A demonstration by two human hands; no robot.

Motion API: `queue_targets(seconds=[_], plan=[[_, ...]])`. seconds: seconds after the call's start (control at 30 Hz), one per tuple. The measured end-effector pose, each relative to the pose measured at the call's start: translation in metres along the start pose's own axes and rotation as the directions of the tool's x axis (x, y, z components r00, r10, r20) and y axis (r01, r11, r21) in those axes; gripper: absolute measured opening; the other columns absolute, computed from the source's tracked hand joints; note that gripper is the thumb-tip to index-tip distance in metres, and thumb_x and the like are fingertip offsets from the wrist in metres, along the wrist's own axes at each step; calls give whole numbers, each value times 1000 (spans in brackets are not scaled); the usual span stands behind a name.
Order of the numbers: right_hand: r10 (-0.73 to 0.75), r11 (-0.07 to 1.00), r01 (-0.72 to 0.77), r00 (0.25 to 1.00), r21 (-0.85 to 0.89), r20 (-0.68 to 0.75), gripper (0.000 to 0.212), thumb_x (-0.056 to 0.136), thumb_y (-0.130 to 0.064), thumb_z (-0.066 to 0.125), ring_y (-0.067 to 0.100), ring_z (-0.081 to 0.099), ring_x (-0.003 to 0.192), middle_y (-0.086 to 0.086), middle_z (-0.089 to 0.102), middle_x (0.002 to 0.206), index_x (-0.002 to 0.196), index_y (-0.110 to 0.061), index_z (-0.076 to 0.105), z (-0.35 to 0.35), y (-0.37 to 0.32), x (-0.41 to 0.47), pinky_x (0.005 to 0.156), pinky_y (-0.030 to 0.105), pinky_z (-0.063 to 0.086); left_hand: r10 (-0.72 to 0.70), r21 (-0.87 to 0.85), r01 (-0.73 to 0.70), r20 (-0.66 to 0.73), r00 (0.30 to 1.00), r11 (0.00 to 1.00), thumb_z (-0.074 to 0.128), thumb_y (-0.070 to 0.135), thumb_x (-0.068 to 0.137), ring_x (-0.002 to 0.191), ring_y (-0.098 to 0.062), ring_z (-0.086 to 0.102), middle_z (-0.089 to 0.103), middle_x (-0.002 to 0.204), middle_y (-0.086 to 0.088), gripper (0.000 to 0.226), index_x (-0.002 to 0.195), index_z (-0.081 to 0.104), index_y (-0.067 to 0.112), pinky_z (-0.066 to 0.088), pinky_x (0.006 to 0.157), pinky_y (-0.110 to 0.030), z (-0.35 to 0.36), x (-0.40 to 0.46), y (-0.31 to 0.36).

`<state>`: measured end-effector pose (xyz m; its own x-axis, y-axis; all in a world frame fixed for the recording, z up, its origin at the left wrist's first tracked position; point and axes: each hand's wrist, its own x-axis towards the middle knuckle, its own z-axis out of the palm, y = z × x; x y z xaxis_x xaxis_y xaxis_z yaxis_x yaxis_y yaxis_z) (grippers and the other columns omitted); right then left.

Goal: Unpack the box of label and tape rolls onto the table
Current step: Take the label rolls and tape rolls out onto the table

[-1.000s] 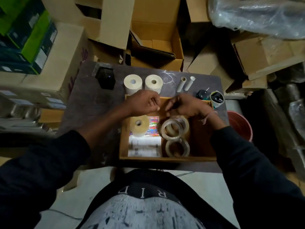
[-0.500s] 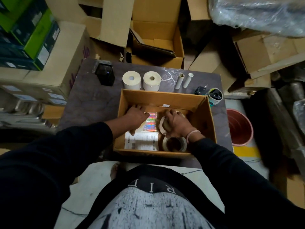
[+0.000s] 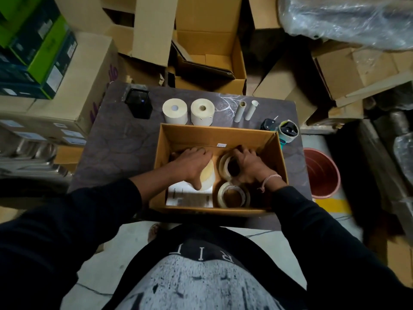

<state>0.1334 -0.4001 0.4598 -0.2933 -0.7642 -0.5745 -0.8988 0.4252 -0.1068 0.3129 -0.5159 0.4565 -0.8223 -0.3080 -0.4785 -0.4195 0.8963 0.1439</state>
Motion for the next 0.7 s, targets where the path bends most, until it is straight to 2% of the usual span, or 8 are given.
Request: queue_targets(seconds=[0.07,0.13,0.2,0.27,0.4,0.5,0.57,0.7], plan=[[-9,998,12,999,59,-50,114,69,-42,85,38,27,143,9,19,162,158,-28,15,-3,1,1,120,49,28,9,-50,-12,-52,999,999,92,45,57,122,-26,45,47,133,-5,97,135,39,20,39,101,-38,-7,-5,-2],[-3,993,13,997,119,-79,102,74,-39,81,36,33,139,8,27,158,156,-29,22,-6,0,4,120,47,29,36,-67,-46,-140,989,997,91,49,52,111,-22,47,44,118,-1,93,128,43,22,38,86,-34,-16,-13,-7],[-1,993,10,997,114,-77,94,72,-42,77,34,38,138,6,34,156,153,-33,31,-9,-2,7,118,45,32,56,-86,-79,-243,969,993,88,53,47,105,-22,48,42,111,1,94,125,47,21,37,80,-33,-29,-22,-14],[2,994,7,997,113,-82,86,67,-42,75,30,43,135,4,43,152,147,-34,42,-11,-2,12,116,41,37,67,-136,-117,-326,943,984,88,53,47,107,-24,50,49,118,-4,99,131,50,17,41,84,-34,-46,-31,-23],[-45,977,77,985,198,-166,61,72,-18,78,23,60,122,1,64,130,130,-24,64,-30,-10,11,104,30,47,30,-244,-145,-423,906,959,88,54,51,120,-27,48,51,132,-9,107,144,48,18,42,100,-37,-93,-52,-43],[-63,962,104,985,254,-163,38,83,-14,74,15,64,111,-9,67,117,120,-18,68,-55,-17,7,100,24,47,-38,-293,-110,-457,889,950,74,71,44,122,-29,50,52,133,-9,117,147,46,23,44,104,-43,-125,-55,-65],[-64,907,138,979,397,-194,31,83,-6,76,18,67,105,-2,71,112,112,-12,70,-72,-21,4,98,24,51,-70,-285,-77,-473,878,956,70,75,42,123,-29,51,52,135,-10,121,149,45,24,45,104,-44,-140,-51,-84],[-20,871,207,921,445,-389,23,84,-3,73,14,69,94,-1,74,96,102,-17,71,-92,-32,3,91,25,54,-179,-329,21,-459,871,944,90,53,54,131,-30,45,48,143,-10,114,152,41,23,41,104,-40,-159,-32,-117]])
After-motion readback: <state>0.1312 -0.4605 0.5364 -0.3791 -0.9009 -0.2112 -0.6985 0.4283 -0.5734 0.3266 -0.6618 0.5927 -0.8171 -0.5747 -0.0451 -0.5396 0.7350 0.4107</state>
